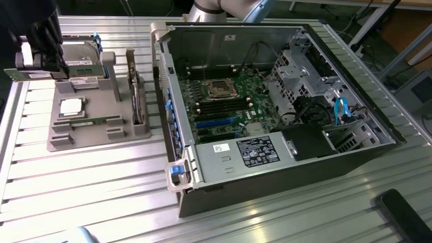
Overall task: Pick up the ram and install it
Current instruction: 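Pick up the ram and move it above insertion slot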
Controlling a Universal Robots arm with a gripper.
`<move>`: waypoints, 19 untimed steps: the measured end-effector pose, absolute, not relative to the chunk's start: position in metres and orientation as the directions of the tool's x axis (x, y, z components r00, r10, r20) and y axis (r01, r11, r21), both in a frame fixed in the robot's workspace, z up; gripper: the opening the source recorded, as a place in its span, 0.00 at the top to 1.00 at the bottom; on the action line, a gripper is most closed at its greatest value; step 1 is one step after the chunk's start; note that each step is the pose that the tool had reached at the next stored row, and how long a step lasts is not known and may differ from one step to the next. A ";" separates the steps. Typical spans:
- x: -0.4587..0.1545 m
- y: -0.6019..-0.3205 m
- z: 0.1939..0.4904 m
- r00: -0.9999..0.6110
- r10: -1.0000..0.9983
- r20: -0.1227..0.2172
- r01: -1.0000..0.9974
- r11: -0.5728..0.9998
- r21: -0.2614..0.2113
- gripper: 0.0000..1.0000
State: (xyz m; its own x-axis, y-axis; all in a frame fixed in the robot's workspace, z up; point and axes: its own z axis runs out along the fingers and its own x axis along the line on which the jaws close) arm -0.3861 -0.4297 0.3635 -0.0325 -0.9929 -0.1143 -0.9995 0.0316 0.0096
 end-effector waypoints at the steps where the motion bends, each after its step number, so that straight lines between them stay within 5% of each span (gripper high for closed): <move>1: -0.386 -0.430 0.366 -0.032 -0.993 -0.117 -0.999 0.031 0.010 0.86; 19: -0.352 -0.430 0.388 -0.030 -0.992 -0.126 -1.000 0.029 0.011 0.86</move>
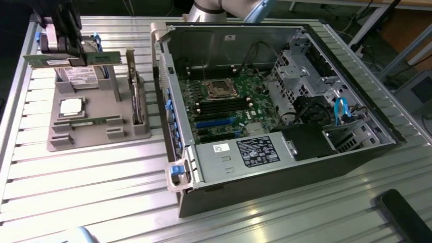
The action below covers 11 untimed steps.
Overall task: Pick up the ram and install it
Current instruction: 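Pick up the ram and move it above insertion slot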
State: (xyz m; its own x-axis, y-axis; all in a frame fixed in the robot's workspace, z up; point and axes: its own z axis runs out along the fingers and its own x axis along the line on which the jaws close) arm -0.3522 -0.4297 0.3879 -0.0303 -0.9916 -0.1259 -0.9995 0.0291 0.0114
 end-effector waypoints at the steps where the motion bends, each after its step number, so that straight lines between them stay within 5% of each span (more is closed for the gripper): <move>1: -0.350 -0.430 0.391 -0.030 -0.991 -0.127 -1.000 0.029 0.012 0.86; 11: -0.302 -0.430 0.398 -0.016 -0.991 -0.129 -1.000 0.015 0.012 0.86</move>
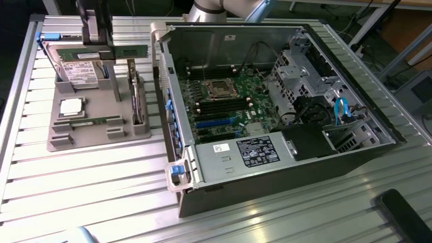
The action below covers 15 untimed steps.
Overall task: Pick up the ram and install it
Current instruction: 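Pick up the ram and move it above insertion slot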
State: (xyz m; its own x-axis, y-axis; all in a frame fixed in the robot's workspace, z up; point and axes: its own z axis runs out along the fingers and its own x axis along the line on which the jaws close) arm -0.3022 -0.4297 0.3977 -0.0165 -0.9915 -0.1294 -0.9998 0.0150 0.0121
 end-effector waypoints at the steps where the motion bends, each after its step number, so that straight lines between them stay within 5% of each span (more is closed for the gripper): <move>1: -0.299 -0.430 0.398 -0.015 -0.991 -0.129 -1.000 0.014 0.012 0.86; 15: -0.228 -0.430 0.400 0.000 -0.993 -0.115 -1.000 -0.002 0.019 0.86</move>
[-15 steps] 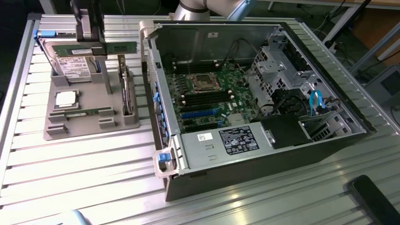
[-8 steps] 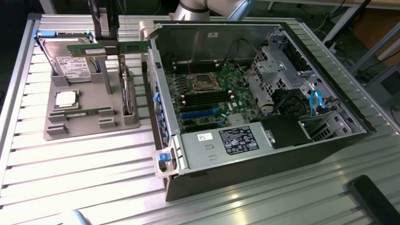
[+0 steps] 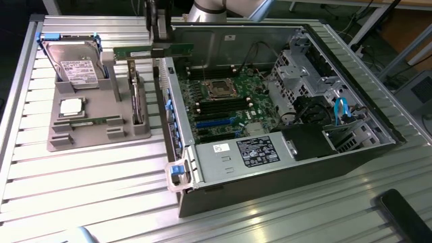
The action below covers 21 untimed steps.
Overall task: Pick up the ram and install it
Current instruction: 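Pick up the ram and move it above insertion slot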
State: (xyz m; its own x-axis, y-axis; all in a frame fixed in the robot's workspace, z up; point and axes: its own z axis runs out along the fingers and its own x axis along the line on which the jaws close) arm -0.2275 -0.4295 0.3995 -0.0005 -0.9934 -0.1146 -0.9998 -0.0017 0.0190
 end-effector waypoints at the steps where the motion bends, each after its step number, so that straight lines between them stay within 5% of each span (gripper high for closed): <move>1: -0.220 -0.430 0.400 0.002 -0.993 -0.115 -1.000 -0.004 0.020 0.86; 21: -0.090 -0.430 0.400 0.062 -0.991 -0.115 -0.997 -0.066 0.039 0.86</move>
